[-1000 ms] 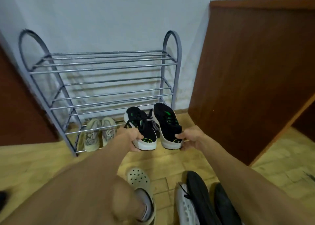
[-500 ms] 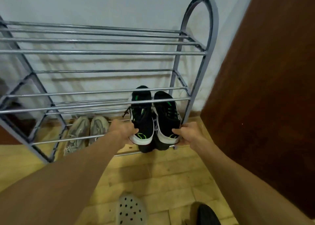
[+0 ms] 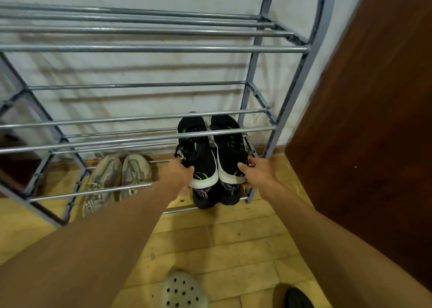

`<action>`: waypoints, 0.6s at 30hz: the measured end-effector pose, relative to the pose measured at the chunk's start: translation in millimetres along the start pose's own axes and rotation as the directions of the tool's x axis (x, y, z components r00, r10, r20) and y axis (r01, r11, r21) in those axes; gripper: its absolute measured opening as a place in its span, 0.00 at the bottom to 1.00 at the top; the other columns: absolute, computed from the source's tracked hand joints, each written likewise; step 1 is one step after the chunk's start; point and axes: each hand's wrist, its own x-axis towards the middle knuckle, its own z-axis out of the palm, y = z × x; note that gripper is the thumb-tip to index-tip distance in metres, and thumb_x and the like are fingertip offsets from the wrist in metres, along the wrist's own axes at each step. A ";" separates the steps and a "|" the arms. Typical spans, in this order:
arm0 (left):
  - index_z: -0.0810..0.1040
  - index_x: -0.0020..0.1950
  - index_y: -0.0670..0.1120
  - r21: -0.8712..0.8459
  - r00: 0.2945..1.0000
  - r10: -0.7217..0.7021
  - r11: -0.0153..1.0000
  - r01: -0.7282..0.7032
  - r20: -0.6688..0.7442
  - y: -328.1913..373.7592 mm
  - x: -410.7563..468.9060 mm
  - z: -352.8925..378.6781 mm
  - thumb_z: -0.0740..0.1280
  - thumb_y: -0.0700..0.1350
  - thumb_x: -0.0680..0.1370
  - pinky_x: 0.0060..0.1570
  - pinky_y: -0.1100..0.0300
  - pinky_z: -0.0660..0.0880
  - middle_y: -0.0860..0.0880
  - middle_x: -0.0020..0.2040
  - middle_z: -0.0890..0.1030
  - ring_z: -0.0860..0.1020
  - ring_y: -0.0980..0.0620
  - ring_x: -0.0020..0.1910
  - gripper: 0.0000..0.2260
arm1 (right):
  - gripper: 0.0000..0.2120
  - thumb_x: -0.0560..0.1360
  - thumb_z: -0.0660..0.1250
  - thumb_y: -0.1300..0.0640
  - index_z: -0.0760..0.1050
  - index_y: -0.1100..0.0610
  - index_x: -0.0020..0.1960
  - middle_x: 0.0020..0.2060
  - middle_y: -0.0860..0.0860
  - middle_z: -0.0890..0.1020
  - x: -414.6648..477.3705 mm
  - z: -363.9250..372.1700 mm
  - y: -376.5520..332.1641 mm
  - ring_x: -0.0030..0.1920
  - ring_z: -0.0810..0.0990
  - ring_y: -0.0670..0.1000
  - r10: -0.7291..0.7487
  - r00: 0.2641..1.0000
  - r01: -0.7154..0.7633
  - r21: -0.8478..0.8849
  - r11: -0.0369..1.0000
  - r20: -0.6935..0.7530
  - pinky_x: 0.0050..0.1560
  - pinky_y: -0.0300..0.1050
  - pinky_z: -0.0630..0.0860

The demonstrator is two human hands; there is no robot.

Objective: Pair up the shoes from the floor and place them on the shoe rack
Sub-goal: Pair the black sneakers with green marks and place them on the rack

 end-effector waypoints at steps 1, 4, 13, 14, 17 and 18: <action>0.72 0.64 0.42 -0.005 1.000 0.005 1.000 -0.005 0.002 -0.9 -4.0 -0.4 0.61 0.45 0.80 0.47 0.47 0.80 0.41 0.55 0.79 0.81 0.39 0.48 0.14 | 0.17 0.78 0.66 0.55 0.75 0.58 0.65 0.58 0.56 0.80 -1.5 -1.2 -1.1 0.57 0.79 0.59 -0.012 1.000 0.013 -0.038 0.999 0.019 0.55 0.57 0.80; 0.71 0.68 0.43 -0.080 0.997 -0.023 0.996 0.029 0.076 -0.8 -22.1 -2.8 0.62 0.46 0.80 0.49 0.49 0.76 0.45 0.53 0.74 0.75 0.43 0.50 0.17 | 0.15 0.78 0.65 0.57 0.75 0.57 0.64 0.55 0.55 0.79 -15.7 -8.3 -1.5 0.56 0.79 0.60 -0.023 0.999 0.028 -0.100 0.995 0.048 0.55 0.58 0.80; 0.76 0.38 0.44 0.071 0.974 0.202 0.975 -0.210 0.099 17.4 -131.1 13.6 0.67 0.45 0.75 0.46 0.53 0.71 0.44 0.43 0.77 0.76 0.44 0.47 0.07 | 0.19 0.78 0.63 0.62 0.70 0.61 0.68 0.63 0.57 0.74 -129.6 -84.7 23.8 0.55 0.77 0.57 0.000 0.975 0.065 -0.284 0.956 0.222 0.47 0.50 0.81; 0.78 0.39 0.43 0.120 0.964 0.233 0.961 -0.248 0.126 16.9 -147.2 18.8 0.67 0.45 0.75 0.46 0.53 0.70 0.42 0.45 0.79 0.76 0.43 0.47 0.07 | 0.20 0.78 0.63 0.61 0.69 0.60 0.70 0.64 0.55 0.73 -143.9 -97.0 27.8 0.56 0.77 0.57 -0.001 0.967 0.084 -0.311 0.947 0.256 0.49 0.50 0.80; 0.82 0.47 0.40 0.335 0.912 0.323 0.855 -0.396 0.254 12.1 -192.4 40.4 0.65 0.47 0.76 0.44 0.57 0.68 0.42 0.46 0.80 0.77 0.43 0.46 0.11 | 0.20 0.79 0.62 0.58 0.69 0.59 0.70 0.64 0.56 0.74 -183.3 -130.4 46.4 0.58 0.77 0.55 0.001 0.951 0.112 -0.347 0.931 0.310 0.52 0.48 0.80; 0.81 0.44 0.41 0.348 0.896 0.317 0.839 -0.418 0.311 7.8 -207.7 48.3 0.65 0.46 0.76 0.45 0.57 0.68 0.44 0.45 0.79 0.76 0.45 0.46 0.09 | 0.20 0.79 0.63 0.57 0.69 0.59 0.70 0.63 0.56 0.75 -195.4 -139.9 55.3 0.57 0.78 0.55 -0.004 0.952 0.114 -0.340 0.933 0.306 0.51 0.46 0.79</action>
